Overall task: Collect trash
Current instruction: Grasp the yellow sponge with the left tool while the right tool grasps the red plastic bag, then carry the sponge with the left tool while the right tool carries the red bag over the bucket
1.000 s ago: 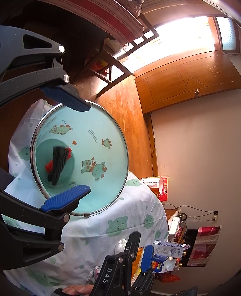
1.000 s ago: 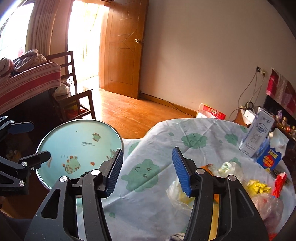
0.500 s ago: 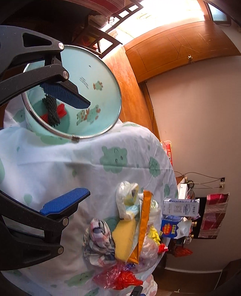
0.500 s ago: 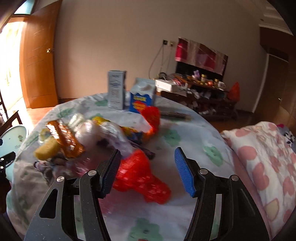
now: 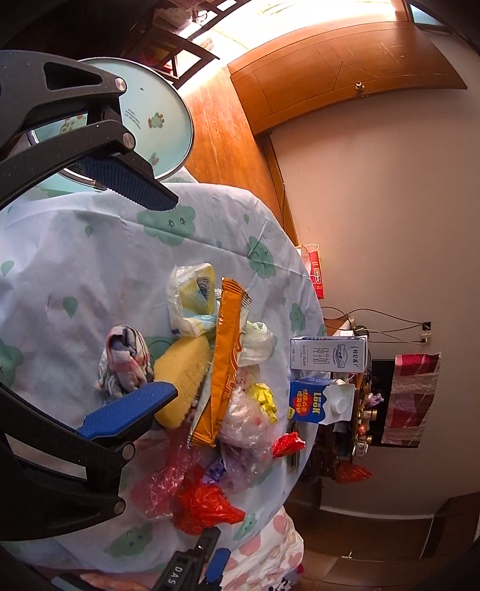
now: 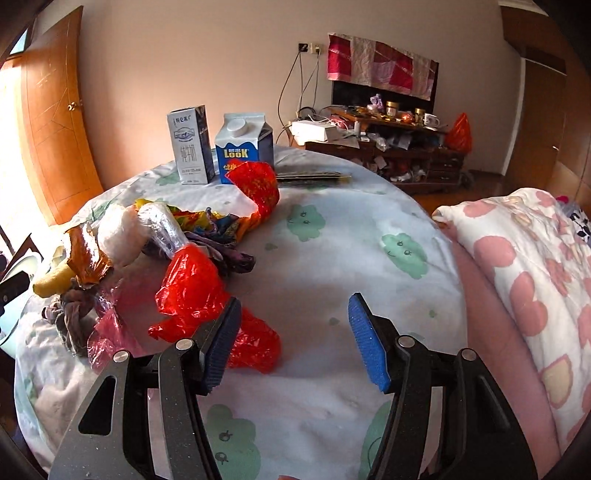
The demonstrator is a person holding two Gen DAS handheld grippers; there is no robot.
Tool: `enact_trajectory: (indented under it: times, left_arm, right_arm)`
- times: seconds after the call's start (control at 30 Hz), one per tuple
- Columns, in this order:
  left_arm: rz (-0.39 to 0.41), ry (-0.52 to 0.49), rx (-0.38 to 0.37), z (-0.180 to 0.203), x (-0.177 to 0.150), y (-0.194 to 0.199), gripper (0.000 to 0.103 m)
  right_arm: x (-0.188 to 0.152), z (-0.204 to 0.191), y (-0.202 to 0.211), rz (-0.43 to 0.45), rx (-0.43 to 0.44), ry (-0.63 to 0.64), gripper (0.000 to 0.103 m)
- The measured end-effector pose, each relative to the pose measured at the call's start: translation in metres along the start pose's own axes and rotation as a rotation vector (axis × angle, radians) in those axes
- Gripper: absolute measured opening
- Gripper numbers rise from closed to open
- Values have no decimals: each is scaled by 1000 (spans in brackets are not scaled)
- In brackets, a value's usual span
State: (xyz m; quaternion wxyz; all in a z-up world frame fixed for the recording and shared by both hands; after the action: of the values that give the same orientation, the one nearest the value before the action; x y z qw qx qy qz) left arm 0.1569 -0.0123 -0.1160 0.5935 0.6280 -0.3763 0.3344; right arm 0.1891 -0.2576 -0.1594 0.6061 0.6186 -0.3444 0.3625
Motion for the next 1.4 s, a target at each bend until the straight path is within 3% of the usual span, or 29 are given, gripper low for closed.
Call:
enact_trajectory:
  times: [0.17,0.37,0.5,0.57,0.6,0.67,0.77,0.87,1.2,1.4]
  left_arm:
    - [24,-21,-32,21,10,3,95]
    - [-50,-43,-56,34,-6,-22,91]
    - [-93,-11,-128,29,-14,-27,62]
    - [-99,-10,-171,28,-16,-27,32]
    - [-102,-10,-180,28,-16,-27,27]
    - [-99,-23,-197,30,-16,-27,22]
    - [-89,-32,-213,32,-16,-23,16]
    - [-70,-46,-217,33,-15,-15,14]
    - [40,-80,-169,10,-1,34,12]
    - [60,-48,-114,-15,1,46,12]
  right_arm:
    - [-2,-2,-2,-6,-11,5,60]
    - [-4,-4,-3,-31,24,5,60]
    - [-4,-11,-9,-60,61,30,60]
    - [-7,-14,-12,-78,86,26,59]
    - [-8,-15,-14,-86,95,22,57]
    - [-11,-18,-17,-110,120,23,44]
    - [-15,-23,-20,-135,169,19,24]
    - [-15,-27,-17,-134,193,20,11]
    - [1,-9,15,9,127,-65,8]
    - [19,-15,43,112,123,-93,8]
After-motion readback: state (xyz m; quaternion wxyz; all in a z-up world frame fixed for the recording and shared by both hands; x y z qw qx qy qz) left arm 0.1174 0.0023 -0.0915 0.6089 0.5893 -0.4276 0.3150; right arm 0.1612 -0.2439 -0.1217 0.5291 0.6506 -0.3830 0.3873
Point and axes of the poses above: each gripper's, at about its wrist camera, not at the fingertips, and y roughly against the way its jaws point, z to its right, x to its top, the point moved 1 cm from there along -y, roughly the way its jaws point, and after that the axes turned 10 degrees about z, right-handed, at the moved point
